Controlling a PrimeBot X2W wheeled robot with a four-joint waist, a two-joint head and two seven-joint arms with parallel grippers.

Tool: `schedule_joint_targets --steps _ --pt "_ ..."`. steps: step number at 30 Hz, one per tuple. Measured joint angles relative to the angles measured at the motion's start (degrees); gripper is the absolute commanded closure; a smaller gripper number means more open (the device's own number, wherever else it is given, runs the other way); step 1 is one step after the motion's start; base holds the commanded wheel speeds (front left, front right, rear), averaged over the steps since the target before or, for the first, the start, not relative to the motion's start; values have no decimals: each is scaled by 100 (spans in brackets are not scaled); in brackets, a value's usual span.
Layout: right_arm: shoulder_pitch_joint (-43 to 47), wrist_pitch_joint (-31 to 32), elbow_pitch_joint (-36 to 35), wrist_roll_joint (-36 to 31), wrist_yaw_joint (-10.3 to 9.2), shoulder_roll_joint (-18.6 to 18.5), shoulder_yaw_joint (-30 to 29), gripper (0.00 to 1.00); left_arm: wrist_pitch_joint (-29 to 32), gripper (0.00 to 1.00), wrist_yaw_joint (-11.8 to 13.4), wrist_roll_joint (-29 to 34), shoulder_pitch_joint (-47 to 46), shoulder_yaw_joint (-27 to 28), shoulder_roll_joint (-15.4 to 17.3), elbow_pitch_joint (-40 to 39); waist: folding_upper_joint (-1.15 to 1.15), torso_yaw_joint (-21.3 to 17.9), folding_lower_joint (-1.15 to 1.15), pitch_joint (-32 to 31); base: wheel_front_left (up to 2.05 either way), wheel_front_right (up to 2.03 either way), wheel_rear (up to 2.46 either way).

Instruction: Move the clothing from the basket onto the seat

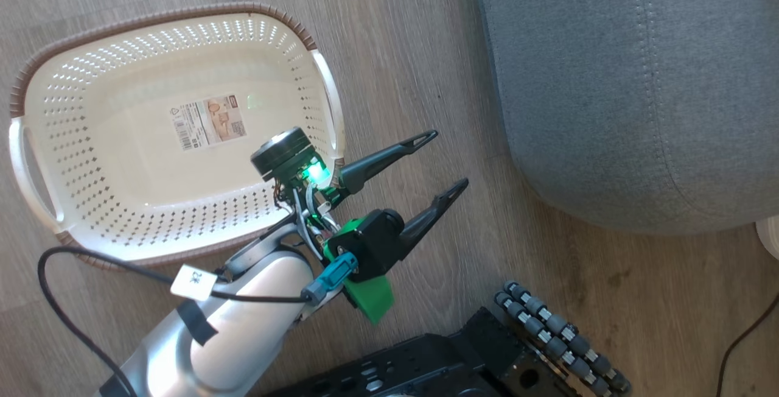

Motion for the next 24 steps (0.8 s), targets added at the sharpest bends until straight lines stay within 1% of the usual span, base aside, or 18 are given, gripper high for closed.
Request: schedule_joint_targets --steps 1,2,3,7,14,17,20,24 --pt "-38 0 65 21 0 -7 59 100 0 0 8 0 0 -2 -3 -4 0 -1 0 -20 0 0 0" --pt "-62 0 93 21 0 -21 109 72 0 0 18 -1 1 -5 -9 -5 0 -3 0 -44 0 0 0" --pt "-70 0 97 21 0 -38 137 1 0 0 24 -11 2 -8 -19 -4 0 -5 0 -74 0 0 0" --pt "-60 0 153 21 0 -140 318 0 0 0 23 -15 10 -22 -81 -3 0 -13 0 -247 0 0 0" --pt "-1 0 261 23 0 -175 677 0 0 0 24 -127 70 -13 -248 -4 0 -3 0 -642 0 0 0" --pt "120 1 310 31 0 -189 927 0 0 0 23 -157 232 -22 -374 -3 0 13 0 -895 0 0 0" --pt "311 1 335 67 0 -279 1202 0 0 0 18 -157 367 -14 -474 23 0 37 0 -1182 0 0 0" --pt "506 1 256 188 0 -356 1493 0 0 0 18 -168 460 74 -635 23 0 72 0 -1598 0 0 0"
